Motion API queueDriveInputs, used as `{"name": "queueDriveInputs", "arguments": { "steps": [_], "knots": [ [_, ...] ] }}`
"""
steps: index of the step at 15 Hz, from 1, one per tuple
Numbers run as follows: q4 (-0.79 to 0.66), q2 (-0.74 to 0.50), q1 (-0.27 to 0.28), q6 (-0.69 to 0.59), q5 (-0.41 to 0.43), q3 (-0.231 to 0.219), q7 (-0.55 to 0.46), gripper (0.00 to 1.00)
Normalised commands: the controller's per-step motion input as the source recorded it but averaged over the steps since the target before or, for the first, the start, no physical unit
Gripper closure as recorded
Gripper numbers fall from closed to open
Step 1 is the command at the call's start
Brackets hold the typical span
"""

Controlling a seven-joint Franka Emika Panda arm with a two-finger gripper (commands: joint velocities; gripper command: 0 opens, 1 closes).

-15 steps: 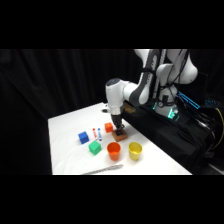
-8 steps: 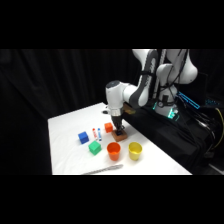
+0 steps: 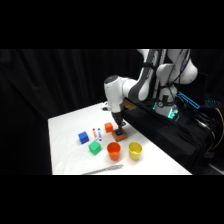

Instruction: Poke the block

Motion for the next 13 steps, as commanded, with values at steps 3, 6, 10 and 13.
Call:
{"name": "queueDriveInputs", "arguments": {
  "steps": [3, 6, 10, 13],
  "knots": [
    [0.01, -0.45, 0.012, -0.45, -0.016, -0.004, 0.00, 0.59],
    [0.04, -0.41, 0.008, -0.41, -0.028, -0.004, 0.01, 0.34],
    [0.09, -0.32, 0.005, -0.42, -0.019, -0.002, 0.04, 0.02],
    [0.07, -0.29, 0.009, -0.32, -0.032, 0.010, 0.12, 0.00]
  ]
}}
